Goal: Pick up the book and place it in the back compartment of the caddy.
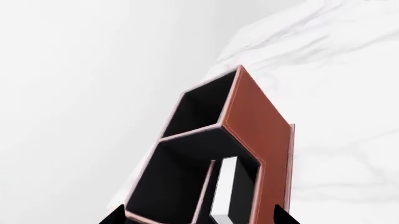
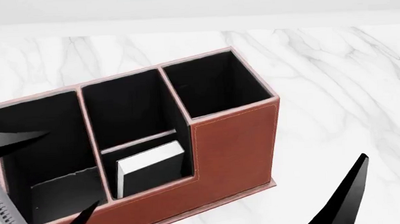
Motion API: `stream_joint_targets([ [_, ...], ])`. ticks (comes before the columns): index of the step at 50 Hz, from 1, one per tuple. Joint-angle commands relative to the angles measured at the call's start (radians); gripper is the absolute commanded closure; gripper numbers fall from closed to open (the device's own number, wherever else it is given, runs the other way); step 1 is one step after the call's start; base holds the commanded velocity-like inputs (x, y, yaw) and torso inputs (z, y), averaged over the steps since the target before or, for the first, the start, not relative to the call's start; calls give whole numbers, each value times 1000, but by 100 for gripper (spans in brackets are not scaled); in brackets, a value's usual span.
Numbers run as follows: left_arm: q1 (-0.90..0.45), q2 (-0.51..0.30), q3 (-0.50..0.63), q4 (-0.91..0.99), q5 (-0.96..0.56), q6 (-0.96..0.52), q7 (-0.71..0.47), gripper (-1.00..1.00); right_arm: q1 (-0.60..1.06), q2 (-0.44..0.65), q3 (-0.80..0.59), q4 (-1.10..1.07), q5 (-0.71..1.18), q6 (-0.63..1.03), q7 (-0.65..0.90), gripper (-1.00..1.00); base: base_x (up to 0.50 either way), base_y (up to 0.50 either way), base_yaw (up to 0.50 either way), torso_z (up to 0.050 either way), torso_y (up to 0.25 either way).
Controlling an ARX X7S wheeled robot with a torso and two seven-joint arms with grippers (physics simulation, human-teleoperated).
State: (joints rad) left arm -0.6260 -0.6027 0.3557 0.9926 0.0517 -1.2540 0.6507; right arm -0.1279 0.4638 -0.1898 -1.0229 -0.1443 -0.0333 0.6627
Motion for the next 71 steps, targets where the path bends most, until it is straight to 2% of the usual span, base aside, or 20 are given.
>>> stream_joint_targets([
  [1,38,71,26,54,273,29,189,-100,-27,-209,115,-24,-27,-61,-237,-100,0,0,0,0,0],
  [3,66,165,30,54,518,66,384,-100,-25,-347,172,-24,-33,-87,-386,-100,0,0,0,0,0],
  [5,82,225,27,54,660,98,502,-100,-12,-454,215,-24,-46,-98,-496,-100,0,0,0,0,0],
  [8,102,286,-4,53,760,155,604,-100,7,-459,217,-24,-46,-76,-504,-100,0,0,0,0,0],
  [17,129,380,-80,52,857,262,720,-100,-3,-459,225,-24,-38,-107,-502,-100,0,0,0,0,0],
  [29,191,599,-329,54,866,554,893,-100,-31,-455,226,-23,-49,-161,-483,-100,0,0,0,0,0],
  [45,230,602,-415,54,715,626,817,-100,-40,-417,207,-7,-57,-185,-436,-100,0,0,0,0,0],
  [57,152,602,-353,54,801,562,873,-100,87,-462,189,-24,-106,-60,-497,-100,0,0,0,0,0],
  [63,103,602,-308,54,847,527,906,-100,190,-462,143,-24,-145,63,-507,-100,0,0,0,0,0],
  [71,39,585,-224,54,914,463,919,-100,240,-463,137,-24,-149,84,-514,-100,0,0,0,0,0],
])
